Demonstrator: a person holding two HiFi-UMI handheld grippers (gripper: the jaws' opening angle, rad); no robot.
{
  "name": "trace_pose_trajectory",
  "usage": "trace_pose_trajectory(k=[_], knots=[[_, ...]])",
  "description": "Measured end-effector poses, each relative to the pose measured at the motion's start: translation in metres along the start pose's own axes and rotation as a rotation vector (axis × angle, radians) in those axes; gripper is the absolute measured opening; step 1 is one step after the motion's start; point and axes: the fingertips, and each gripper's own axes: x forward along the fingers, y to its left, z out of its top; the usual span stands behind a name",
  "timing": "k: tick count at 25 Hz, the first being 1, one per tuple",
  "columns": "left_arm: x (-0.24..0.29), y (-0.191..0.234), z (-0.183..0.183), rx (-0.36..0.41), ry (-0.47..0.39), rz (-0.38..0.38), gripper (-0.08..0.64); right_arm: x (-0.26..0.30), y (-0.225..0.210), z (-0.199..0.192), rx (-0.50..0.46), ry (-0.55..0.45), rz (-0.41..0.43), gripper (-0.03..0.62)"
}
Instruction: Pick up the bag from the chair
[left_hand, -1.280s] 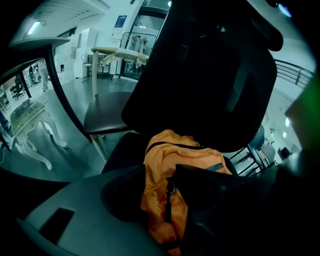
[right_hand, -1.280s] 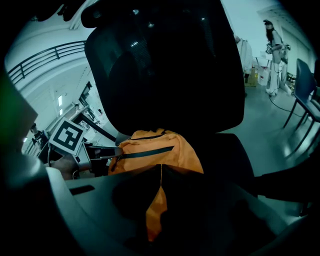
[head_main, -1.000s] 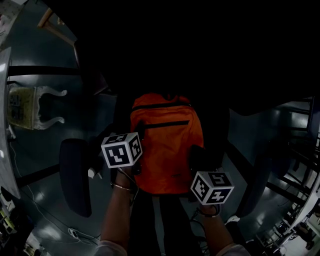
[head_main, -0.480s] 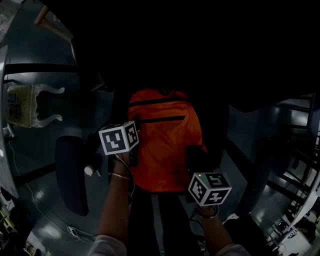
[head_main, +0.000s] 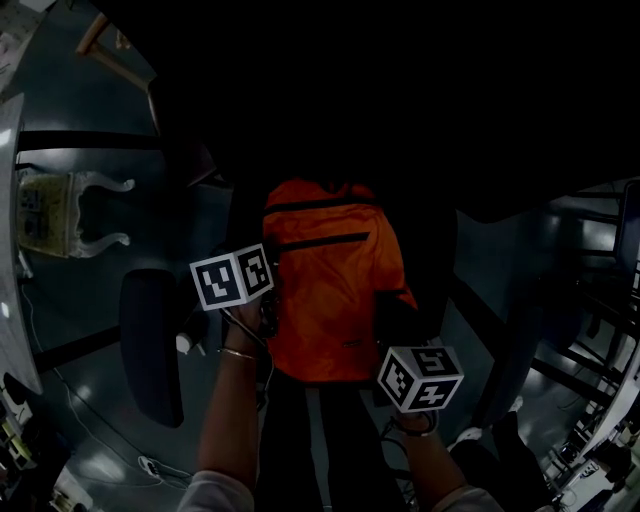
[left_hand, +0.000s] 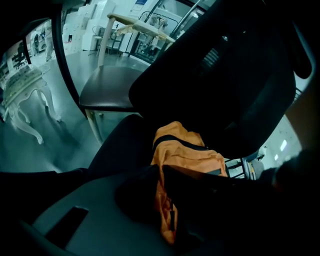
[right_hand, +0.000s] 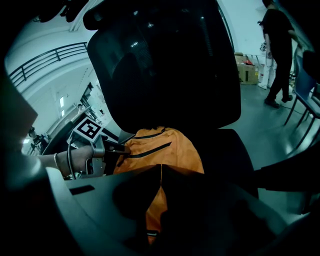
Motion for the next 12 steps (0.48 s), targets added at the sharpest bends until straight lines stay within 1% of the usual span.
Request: trace_pose_trajectory(k=[8,12], knots=[[-0.037,-0.034,0.002,0.089,-0.065,-0.026,0.034,-0.015,0.008,0.013,0.005,-0.038,-0.002,0.033],[-0.061,-0.054,-0.003,0.108,-0.081,-0.051,0.032,-0.029,0.015,0.022,0.016,-0.066,-0.007,0.032]])
